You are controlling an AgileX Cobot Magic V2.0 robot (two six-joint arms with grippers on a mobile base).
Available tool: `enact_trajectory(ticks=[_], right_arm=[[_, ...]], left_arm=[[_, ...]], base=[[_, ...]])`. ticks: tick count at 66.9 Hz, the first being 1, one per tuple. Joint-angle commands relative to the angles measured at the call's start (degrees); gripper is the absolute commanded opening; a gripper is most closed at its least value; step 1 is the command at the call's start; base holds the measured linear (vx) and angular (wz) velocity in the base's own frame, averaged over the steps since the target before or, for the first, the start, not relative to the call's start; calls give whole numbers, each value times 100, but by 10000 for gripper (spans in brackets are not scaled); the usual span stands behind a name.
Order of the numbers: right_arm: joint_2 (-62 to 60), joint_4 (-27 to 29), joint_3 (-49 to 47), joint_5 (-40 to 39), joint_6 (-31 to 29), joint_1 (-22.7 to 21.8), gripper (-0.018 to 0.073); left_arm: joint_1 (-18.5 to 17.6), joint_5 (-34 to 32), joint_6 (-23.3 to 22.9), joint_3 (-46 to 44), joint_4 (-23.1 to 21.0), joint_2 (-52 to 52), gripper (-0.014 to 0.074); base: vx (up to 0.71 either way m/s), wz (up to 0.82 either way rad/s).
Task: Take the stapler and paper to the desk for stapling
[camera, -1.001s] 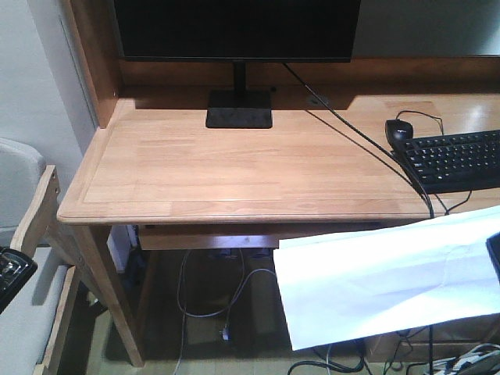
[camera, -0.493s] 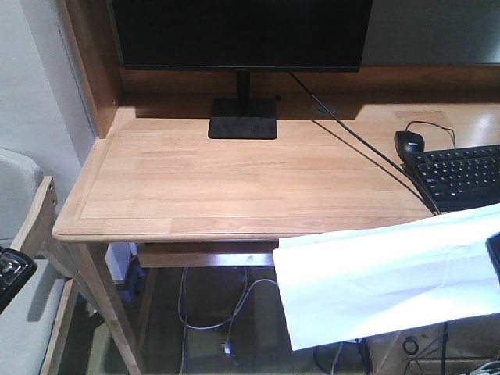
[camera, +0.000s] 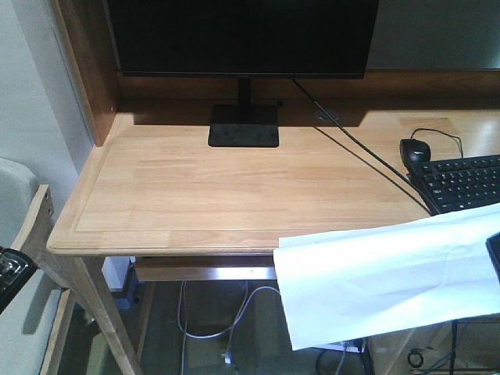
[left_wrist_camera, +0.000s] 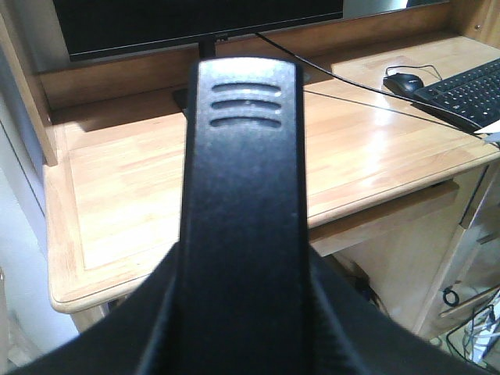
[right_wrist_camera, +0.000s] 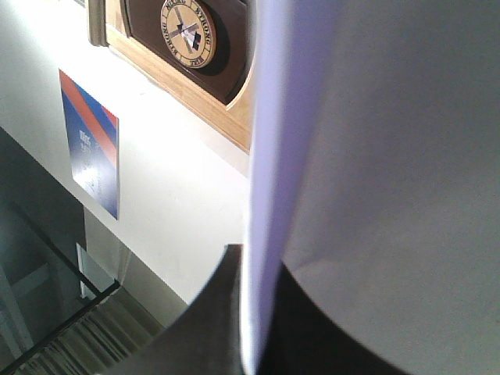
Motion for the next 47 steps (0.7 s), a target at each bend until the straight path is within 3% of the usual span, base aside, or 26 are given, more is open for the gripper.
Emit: enact_trajectory(ticks=[1, 47], right_arm=[[18, 99, 129, -385, -58, -4, -5], [18, 99, 129, -385, -58, -4, -5]], left_arm=[[-29, -648, 3, -176, -16, 29, -6], [-29, -648, 3, -176, -16, 29, -6]], base=[[6, 0], [5, 0]])
